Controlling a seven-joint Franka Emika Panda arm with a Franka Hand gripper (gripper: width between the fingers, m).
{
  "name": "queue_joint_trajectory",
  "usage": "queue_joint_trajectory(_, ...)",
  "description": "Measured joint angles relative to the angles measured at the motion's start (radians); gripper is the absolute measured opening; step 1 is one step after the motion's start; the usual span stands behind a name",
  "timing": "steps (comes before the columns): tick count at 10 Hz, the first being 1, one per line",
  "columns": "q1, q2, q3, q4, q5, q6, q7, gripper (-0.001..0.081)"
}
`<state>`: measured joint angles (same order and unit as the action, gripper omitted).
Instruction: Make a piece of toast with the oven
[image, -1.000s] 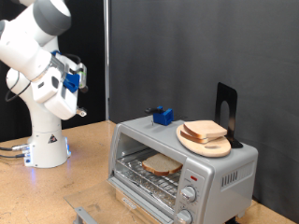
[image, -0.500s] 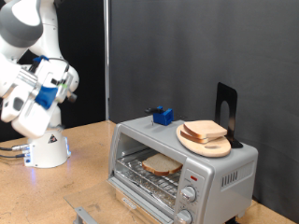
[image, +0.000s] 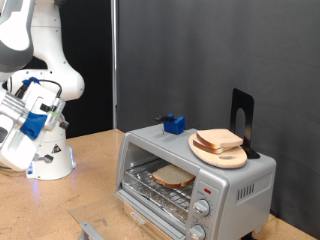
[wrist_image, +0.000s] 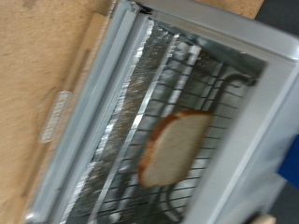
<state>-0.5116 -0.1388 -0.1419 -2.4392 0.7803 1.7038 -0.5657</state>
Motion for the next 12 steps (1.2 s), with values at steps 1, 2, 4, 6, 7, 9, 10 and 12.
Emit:
queue_joint_trajectory(1,-0.001,0.008,-0.007,0.008,-0.003,-0.047,0.054,0.0808)
queue_joint_trajectory(2,-0.003,0.028,-0.008,0.019,-0.012,-0.059,0.126,0.0808)
queue_joint_trajectory(4,-0.004,0.104,-0.008,0.049,-0.022,-0.025,0.209,0.0808)
queue_joint_trajectory(6,-0.003,0.182,-0.006,0.062,-0.032,0.082,0.191,0.0808)
queue_joint_trajectory(7,-0.003,0.218,-0.003,0.063,-0.032,0.136,0.156,0.0808)
queue_joint_trajectory(9,0.003,0.285,0.015,0.061,-0.026,0.207,0.073,0.0808)
queue_joint_trajectory(10,0.007,0.31,0.032,0.059,-0.014,0.23,0.039,0.0808)
queue_joint_trajectory(12,0.022,0.344,0.065,0.054,0.014,0.267,0.017,0.0808)
